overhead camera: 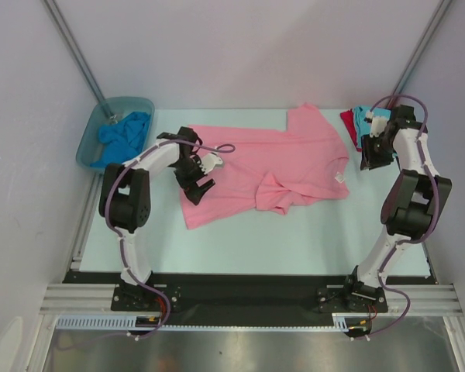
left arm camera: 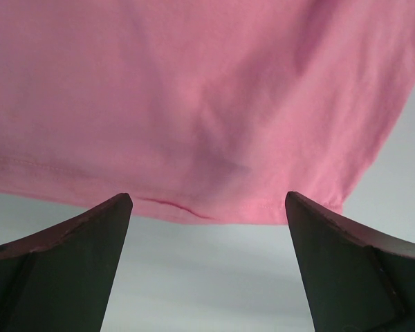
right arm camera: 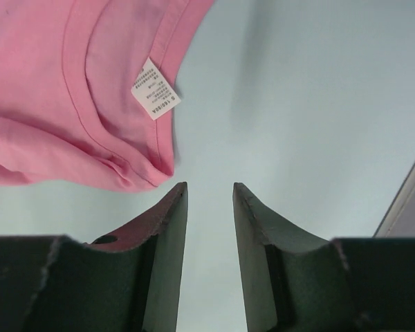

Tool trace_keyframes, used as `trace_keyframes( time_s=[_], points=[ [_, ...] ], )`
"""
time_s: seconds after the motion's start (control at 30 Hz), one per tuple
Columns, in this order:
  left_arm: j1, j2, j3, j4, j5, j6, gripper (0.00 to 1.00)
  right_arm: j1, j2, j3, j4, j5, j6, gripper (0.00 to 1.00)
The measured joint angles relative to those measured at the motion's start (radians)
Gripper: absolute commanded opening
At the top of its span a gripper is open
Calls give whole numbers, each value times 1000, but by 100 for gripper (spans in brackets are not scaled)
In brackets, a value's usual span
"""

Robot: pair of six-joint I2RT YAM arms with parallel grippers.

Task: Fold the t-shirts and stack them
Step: Flatten the tshirt out

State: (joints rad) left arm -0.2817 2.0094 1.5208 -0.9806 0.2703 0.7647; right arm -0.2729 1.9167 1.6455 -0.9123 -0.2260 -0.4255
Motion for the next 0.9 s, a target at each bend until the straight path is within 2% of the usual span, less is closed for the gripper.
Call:
trace_keyframes(
  time_s=[0.37, 0.6, 0.7, 0.83, 0.9],
  points=[
    [-1, -61, -71, -27, -3, 94, 100, 10, -27, 0, 21, -8, 37, 39],
    [-8, -61, -78, -162, 35, 293, 100, 26, -4, 0, 20, -8, 40, 39],
    [-10, -63, -70, -240, 77, 367, 100, 34, 6, 0, 21, -6, 41, 36],
    [-20, -66, -61, -270, 111, 373, 100, 43, 8, 0, 21, 6, 41, 31],
    [-21, -64, -26, -262, 109, 327, 100, 47, 8, 0, 21, 10, 42, 31]
  ],
)
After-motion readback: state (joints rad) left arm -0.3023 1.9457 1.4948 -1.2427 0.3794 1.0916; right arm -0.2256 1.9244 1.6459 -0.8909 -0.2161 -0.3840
